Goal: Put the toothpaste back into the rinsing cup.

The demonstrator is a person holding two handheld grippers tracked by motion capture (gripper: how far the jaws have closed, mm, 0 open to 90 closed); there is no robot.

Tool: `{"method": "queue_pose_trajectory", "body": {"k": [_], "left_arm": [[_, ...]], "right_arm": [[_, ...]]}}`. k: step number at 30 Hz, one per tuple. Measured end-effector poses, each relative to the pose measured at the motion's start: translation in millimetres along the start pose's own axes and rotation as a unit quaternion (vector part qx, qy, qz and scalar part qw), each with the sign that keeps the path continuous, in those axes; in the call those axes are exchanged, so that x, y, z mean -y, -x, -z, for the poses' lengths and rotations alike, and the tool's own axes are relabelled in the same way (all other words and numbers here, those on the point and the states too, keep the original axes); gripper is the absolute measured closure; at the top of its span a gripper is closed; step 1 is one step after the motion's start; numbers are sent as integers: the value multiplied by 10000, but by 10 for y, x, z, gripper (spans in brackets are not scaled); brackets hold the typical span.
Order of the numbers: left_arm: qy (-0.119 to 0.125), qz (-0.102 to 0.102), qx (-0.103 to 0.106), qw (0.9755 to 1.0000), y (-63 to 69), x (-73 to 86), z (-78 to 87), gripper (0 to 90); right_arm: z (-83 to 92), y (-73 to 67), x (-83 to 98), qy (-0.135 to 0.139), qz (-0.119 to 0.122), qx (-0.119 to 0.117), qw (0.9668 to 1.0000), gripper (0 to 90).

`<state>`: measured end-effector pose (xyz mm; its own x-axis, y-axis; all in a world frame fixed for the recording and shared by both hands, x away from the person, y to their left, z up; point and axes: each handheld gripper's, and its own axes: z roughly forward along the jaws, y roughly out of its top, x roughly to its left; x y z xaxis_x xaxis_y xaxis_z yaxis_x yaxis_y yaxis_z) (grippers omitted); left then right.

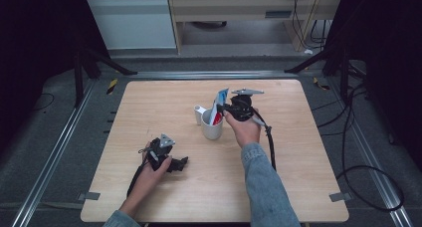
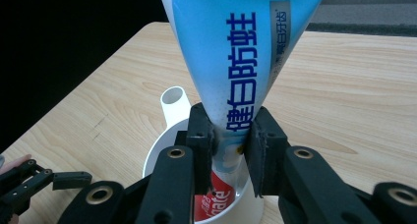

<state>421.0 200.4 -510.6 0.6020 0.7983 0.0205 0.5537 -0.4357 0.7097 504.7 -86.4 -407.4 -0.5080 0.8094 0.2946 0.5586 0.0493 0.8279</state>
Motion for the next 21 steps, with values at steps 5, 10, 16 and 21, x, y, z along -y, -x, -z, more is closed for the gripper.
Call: {"method": "queue_pose_trajectory", "body": {"k": [5, 10, 16, 21], "left_arm": [[5, 0, -2, 10000, 1, 0, -1, 0], [3, -2, 7, 10000, 1, -1, -2, 0], [4, -1, 7, 10000, 1, -1, -2, 0], [2, -3, 8, 10000, 0, -1, -2, 0]], "right_arm": [[18, 34, 23, 32, -83, 29, 10000, 735], [28, 43, 32, 55, -123, 3, 9999, 733], [31, 53, 32, 56, -105, 4, 9999, 726], [43, 43, 31, 44, -24, 70, 10000, 712]]}}
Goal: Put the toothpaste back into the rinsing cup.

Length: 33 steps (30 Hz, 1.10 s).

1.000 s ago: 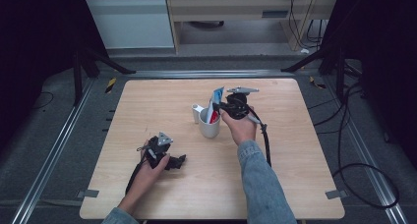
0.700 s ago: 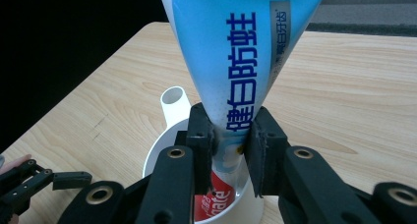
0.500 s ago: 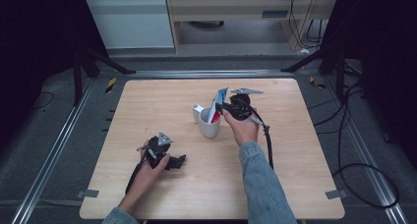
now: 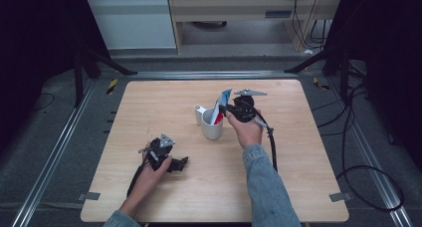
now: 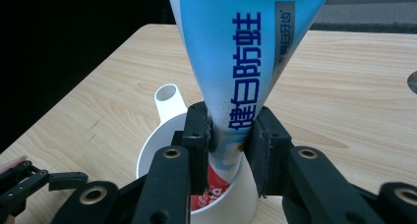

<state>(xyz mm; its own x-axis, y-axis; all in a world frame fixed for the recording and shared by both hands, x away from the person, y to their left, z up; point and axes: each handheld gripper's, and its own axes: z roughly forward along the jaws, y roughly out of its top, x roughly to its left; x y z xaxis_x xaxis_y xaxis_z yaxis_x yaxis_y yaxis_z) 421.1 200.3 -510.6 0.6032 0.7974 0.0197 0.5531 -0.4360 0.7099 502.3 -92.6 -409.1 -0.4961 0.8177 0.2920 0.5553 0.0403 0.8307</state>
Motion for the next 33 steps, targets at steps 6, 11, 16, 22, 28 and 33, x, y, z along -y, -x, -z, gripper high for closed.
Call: {"method": "queue_pose_trajectory", "body": {"k": [6, 11, 16, 22, 28, 33], "left_arm": [[1, -2, 0, 10000, 1, -1, -2, 0], [2, -4, -4, 10000, 2, -2, -3, 0], [2, -6, -4, 10000, 2, -3, -3, 0], [5, -2, 0, 10000, 4, -3, -5, 0], [4, -5, -4, 10000, 5, -4, -5, 0], [-1, -4, -10, 10000, 8, -6, -6, 0]], "right_arm": [[22, 1, -6, 16, 71, 88, 9999, 693], [28, -9, 3, -23, 205, 203, 9996, 685], [20, -14, 6, -19, 215, 195, 9996, 685], [33, -18, 4, -23, 205, 204, 9996, 683], [56, -41, 6, -22, 294, 239, 9993, 672], [84, -78, 7, -78, 406, 354, 9985, 637]]}}
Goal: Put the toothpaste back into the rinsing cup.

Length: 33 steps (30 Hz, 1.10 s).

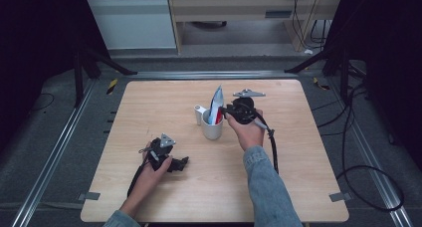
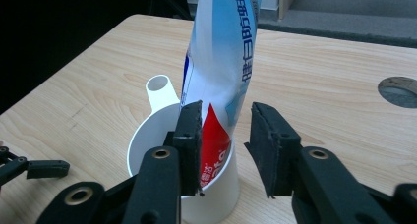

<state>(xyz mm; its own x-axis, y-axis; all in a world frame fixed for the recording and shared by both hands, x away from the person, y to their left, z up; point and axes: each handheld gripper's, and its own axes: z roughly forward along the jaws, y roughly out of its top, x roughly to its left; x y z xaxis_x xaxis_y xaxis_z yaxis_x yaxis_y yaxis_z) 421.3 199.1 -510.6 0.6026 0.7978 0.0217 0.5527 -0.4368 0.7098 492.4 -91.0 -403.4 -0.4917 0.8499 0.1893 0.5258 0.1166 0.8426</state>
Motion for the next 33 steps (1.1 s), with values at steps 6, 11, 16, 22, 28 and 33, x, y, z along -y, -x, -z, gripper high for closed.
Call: {"method": "queue_pose_trajectory", "body": {"k": [6, 11, 16, 22, 28, 33], "left_arm": [[7, 3, -1, 10000, 6, -2, -3, 0], [8, 0, 4, 10000, 15, -9, -10, 0], [0, -11, 10, 10000, 15, -10, -10, 0], [-5, -5, 4, 10000, 27, -16, -15, 0], [13, 14, 0, 10000, 37, -19, -21, 0], [0, -1, 4, 10000, 43, -16, -15, 0]], "right_arm": [[42, -33, -3, -104, 204, 219, 9995, 547], [88, -70, 9, -243, 357, 375, 9984, 443], [144, -102, 8, -411, 587, 564, 9958, 319], [243, -48, 9, -383, 759, 697, 9939, 230], [372, 25, 4, -294, 818, 793, 9931, 174], [489, 58, 7, -288, 855, 701, 9935, 133]]}}
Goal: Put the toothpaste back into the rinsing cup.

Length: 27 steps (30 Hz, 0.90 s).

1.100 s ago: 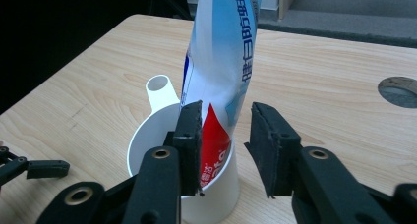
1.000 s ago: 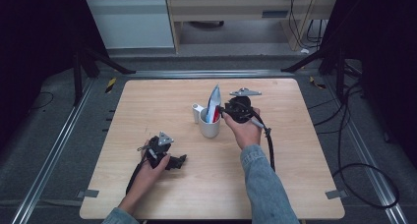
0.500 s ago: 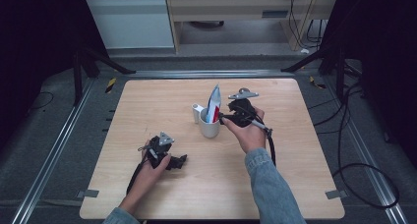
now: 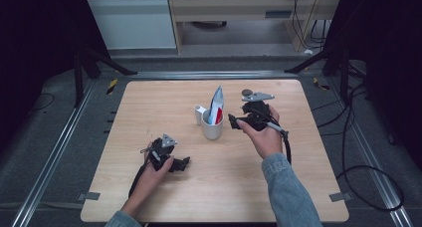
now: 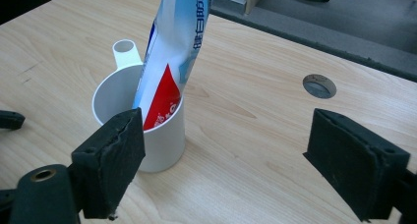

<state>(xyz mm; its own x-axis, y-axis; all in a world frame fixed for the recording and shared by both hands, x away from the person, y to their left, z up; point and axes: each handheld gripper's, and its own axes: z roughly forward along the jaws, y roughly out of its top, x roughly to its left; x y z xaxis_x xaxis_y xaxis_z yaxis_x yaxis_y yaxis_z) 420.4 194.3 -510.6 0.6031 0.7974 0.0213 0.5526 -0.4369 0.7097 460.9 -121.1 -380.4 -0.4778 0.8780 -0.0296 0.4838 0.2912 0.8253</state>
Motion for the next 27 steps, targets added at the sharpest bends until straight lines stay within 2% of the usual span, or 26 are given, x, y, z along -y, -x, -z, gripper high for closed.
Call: {"method": "queue_pose_trajectory", "body": {"k": [2, 10, 21, 27], "left_arm": [[-5, -7, -1, 10000, 5, 3, 3, 0], [8, -12, 10, 10000, 19, 8, 7, 0], [1, -26, 21, 10000, 27, 8, 8, 0], [1, -27, 22, 10000, 27, 8, 7, 0]], "right_arm": [[44, 24, 27, 30, 49, -2, 10000, 127], [149, 116, 242, 20, -20, -33, 10000, 100], [297, 330, 589, -228, -64, 388, 9990, 108], [250, 438, 798, -466, -150, 500, 9975, 112]]}}
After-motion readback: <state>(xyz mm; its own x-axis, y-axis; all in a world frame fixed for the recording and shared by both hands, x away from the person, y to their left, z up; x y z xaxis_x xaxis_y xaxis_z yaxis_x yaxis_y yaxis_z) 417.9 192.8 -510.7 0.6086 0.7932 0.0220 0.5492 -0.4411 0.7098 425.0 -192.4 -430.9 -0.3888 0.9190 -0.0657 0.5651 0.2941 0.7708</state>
